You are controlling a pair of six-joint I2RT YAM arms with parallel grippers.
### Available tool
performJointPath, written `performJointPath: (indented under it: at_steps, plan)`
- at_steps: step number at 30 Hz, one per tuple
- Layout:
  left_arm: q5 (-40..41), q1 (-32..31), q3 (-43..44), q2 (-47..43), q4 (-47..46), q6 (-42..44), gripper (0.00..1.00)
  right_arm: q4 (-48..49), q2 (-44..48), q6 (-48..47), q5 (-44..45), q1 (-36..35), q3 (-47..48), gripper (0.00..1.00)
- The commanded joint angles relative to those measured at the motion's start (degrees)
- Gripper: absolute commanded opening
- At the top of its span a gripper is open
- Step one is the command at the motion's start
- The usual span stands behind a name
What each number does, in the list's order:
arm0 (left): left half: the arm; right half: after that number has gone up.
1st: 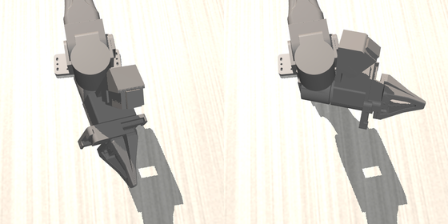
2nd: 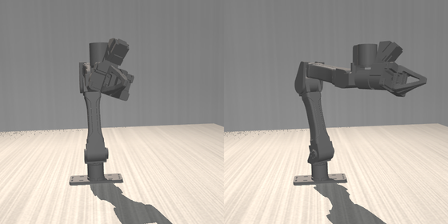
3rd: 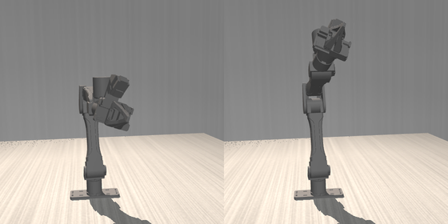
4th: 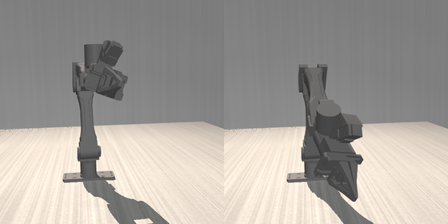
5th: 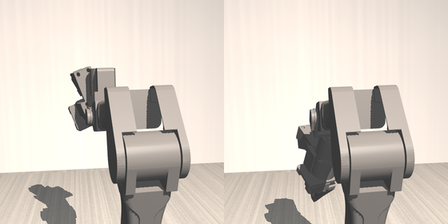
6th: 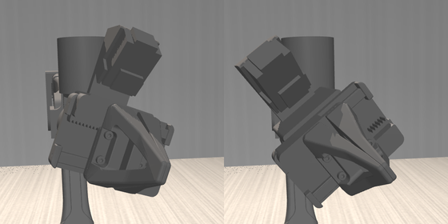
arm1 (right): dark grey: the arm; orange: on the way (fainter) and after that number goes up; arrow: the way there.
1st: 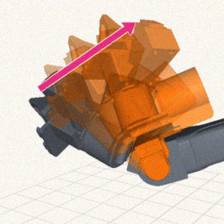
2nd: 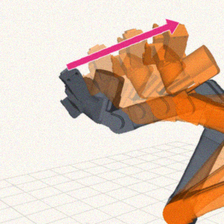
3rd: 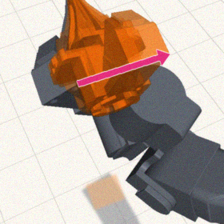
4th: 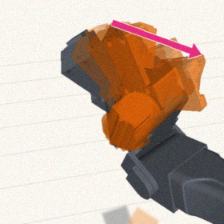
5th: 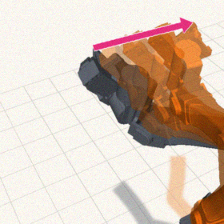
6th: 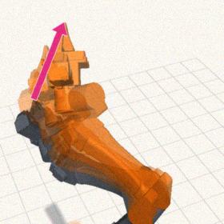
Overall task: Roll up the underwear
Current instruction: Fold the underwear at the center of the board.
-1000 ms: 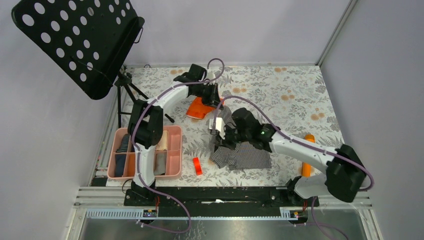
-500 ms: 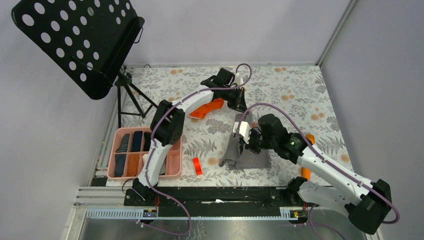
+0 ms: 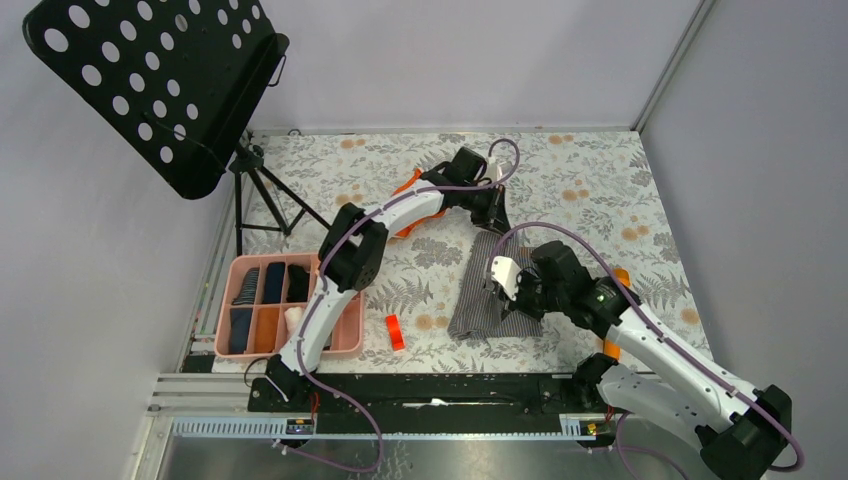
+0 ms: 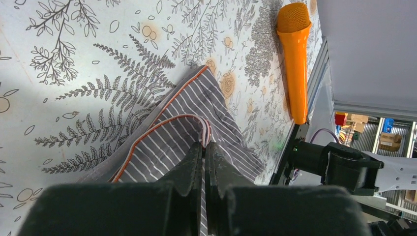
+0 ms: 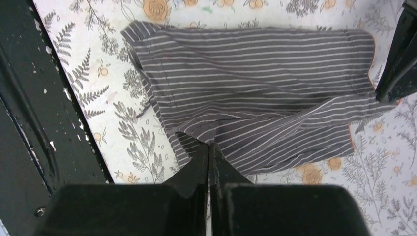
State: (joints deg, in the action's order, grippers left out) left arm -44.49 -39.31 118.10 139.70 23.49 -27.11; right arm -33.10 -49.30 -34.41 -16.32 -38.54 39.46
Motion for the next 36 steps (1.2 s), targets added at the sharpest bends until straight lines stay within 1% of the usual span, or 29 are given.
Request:
performJointPath:
  at_steps: [1,9,11,12,13,14,15,16,17,18,21,23,25,26,28,30,32,34,36]
  plan:
    - [-0.5,-0.3,3.1,1.4,-3.1,-0.3,0.00,-3.7,2.3,-2.6,2.3,1.0,-1.1,0.00]
    - [1.3,-0.8,5.0,3.5,-3.3,0.2,0.00,-4.5,4.2,-5.2,6.2,1.4,-4.8,0.00]
    - [1.6,-0.9,5.9,4.1,-3.3,0.2,0.00,-5.7,4.2,-6.8,7.0,1.6,-5.2,0.05]
    - [1.4,-1.0,6.3,4.4,-3.4,0.0,0.02,-6.9,4.3,-7.5,7.5,1.7,-5.1,0.12]
    - [0.3,-1.0,6.6,4.6,-4.0,-0.5,0.15,-8.8,4.5,-7.8,8.2,1.9,-4.8,0.21]
    - [-2.1,-0.9,7.0,4.7,-5.3,-1.0,0.31,-10.6,4.7,-7.9,8.8,2.2,-4.3,0.36]
    - [-3.6,-1.0,7.7,4.7,-6.5,-1.3,0.39,-12.6,5.1,-8.1,9.2,2.6,-3.5,0.55]
    - [-4.7,-1.0,8.3,4.4,-7.2,-1.4,0.46,-14.7,5.7,-8.1,9.6,2.9,-2.4,0.69]
    - [-5.0,-0.9,9.1,3.6,-7.4,-0.9,0.51,-16.3,6.6,-7.4,10.5,3.2,-1.3,0.78]
    - [-5.1,-0.7,9.7,2.9,-7.3,0.1,0.53,-17.3,7.9,-6.2,11.3,3.3,-0.1,0.86]
    - [-3.3,1.0,9.6,-0.7,-4.8,3.9,0.56,-17.6,11.3,-1.8,12.3,3.7,2.6,0.97]
    - [0.2,2.9,7.1,-4.0,-1.1,8.2,0.56,-14.4,10.7,3.2,14.2,3.7,3.6,0.99]
    - [5.0,4.9,1.8,-8.7,1.9,11.2,0.57,-10.4,7.1,7.6,15.6,3.8,4.6,0.93]
    - [6.4,6.0,-2.6,-11.0,2.7,12.3,0.56,-7.2,5.3,9.6,16.8,4.0,5.0,0.91]
    - [6.4,7.9,-9.7,-15.5,3.5,14.3,0.55,-1.7,2.5,11.6,16.7,6.6,5.8,0.87]
    - [6.9,9.2,-16.4,-19.7,4.0,16.2,0.53,3.2,-0.9,13.8,13.4,11.4,7.2,0.84]
    - [7.5,9.5,-22.3,-24.2,4.0,19.3,0.52,6.5,-6.0,16.8,8.1,18.8,9.6,0.82]
    - [8.3,9.0,-28.2,-28.6,2.2,22.2,0.52,7.4,-13.1,22.1,2.4,27.5,13.0,0.77]
    - [9.5,7.5,-33.2,-32.8,0.6,26.0,0.52,6.3,-20.3,26.7,-2.2,33.6,16.7,0.70]
